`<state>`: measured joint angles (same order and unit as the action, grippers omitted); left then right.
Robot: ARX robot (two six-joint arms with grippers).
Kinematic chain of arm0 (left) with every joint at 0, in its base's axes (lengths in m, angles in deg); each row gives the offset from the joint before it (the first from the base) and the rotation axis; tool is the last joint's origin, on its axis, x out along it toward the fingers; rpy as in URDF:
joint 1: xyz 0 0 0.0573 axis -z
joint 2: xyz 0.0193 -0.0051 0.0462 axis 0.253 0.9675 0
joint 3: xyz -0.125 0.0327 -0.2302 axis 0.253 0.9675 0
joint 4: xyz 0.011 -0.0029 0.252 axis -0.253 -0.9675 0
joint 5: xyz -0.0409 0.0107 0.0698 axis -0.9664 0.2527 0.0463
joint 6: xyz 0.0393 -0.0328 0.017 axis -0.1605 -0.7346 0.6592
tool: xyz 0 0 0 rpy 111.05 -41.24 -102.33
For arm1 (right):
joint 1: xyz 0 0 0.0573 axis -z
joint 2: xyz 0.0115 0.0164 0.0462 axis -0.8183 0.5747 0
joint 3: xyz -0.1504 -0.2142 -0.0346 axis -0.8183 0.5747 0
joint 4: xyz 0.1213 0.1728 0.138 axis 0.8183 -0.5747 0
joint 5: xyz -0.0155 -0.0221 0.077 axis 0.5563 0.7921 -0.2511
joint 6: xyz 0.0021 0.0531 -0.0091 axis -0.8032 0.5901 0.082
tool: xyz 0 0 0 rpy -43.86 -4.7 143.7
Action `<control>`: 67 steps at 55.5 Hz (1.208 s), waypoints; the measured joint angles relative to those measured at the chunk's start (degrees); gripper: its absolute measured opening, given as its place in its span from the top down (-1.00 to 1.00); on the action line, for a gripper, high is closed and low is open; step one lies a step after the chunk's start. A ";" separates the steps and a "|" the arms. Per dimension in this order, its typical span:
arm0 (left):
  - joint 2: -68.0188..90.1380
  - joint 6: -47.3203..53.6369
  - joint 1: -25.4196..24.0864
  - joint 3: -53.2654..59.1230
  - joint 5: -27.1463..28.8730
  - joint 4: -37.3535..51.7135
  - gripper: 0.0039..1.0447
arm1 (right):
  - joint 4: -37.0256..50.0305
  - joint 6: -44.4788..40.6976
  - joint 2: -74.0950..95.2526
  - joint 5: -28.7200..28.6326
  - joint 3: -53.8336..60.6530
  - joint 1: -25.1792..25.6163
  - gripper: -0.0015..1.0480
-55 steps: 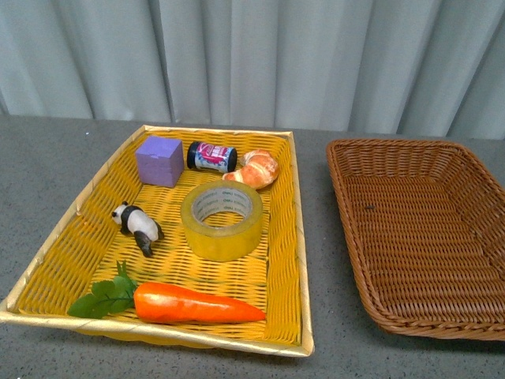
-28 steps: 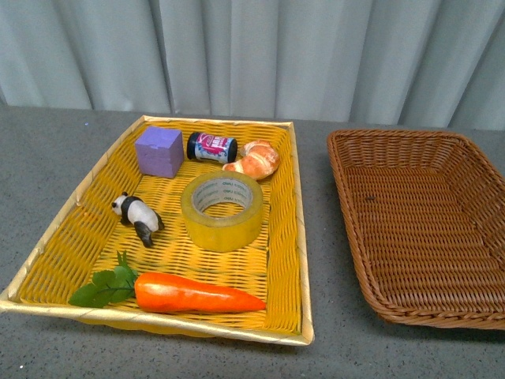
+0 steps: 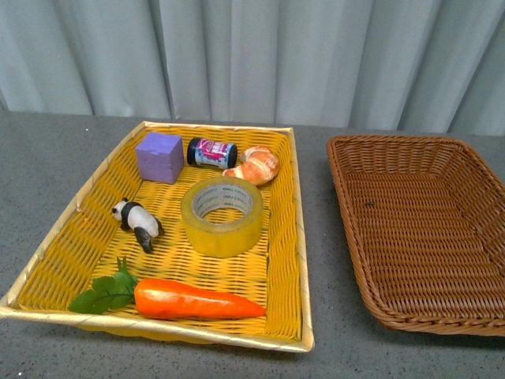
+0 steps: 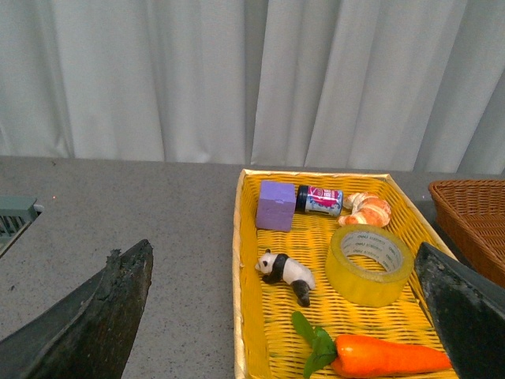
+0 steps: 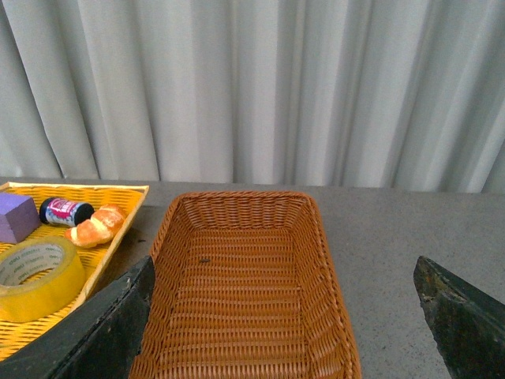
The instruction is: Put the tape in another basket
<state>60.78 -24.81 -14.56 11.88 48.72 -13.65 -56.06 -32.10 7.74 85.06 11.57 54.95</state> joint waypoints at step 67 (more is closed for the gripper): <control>75.23 -8.41 7.43 -27.50 1.75 22.08 -0.88 | 0.00 0.00 0.00 0.00 0.00 0.00 -0.82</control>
<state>136.01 -33.23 -7.12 -15.62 50.46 8.43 -56.06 -32.10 7.74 85.06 11.57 54.95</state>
